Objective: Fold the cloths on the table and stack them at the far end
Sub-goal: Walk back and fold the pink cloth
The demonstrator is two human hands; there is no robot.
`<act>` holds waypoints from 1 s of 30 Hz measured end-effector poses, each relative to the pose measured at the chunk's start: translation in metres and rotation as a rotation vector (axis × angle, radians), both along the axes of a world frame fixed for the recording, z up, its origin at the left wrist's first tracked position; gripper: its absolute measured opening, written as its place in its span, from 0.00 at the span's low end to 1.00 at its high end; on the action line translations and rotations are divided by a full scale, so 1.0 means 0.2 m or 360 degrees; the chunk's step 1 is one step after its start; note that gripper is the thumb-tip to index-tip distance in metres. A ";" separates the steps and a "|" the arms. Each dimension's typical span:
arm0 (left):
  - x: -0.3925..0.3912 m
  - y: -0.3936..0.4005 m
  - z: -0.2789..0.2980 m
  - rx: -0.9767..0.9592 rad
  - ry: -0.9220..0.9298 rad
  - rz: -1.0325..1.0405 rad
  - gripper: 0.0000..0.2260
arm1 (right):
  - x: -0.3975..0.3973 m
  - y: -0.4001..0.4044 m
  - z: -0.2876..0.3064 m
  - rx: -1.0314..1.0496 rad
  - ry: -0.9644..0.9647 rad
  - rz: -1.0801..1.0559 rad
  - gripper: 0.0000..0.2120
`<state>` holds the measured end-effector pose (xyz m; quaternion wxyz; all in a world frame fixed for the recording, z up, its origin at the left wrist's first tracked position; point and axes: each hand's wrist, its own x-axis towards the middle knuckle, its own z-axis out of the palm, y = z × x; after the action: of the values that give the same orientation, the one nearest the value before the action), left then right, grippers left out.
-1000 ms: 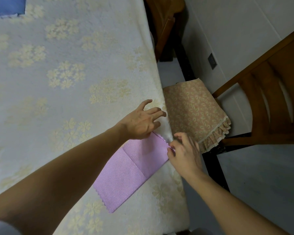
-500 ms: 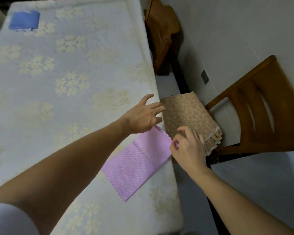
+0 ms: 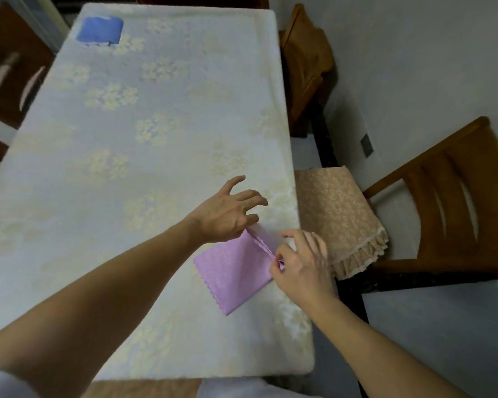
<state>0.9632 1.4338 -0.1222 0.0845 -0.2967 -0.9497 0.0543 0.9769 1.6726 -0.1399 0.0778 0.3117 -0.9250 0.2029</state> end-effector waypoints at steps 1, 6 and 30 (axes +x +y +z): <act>0.05 -0.02 -0.01 0.0028 0.0000 0.0012 0.04 | 0.03 -0.02 -0.01 0.0000 -0.0006 0.0026 0.04; 0.25 -0.09 -0.11 0.0099 0.0021 0.0105 0.06 | 0.16 -0.09 -0.07 0.0085 -0.0111 0.0141 0.03; 0.64 -0.24 -0.41 0.0231 -0.0123 0.0439 0.04 | 0.54 -0.34 -0.33 0.0323 -0.0309 0.0323 0.06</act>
<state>1.0907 1.3862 -0.2048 0.0609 -0.1585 -0.9854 -0.0149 1.0846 1.6041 -0.2065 -0.0645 0.3886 -0.9077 0.1444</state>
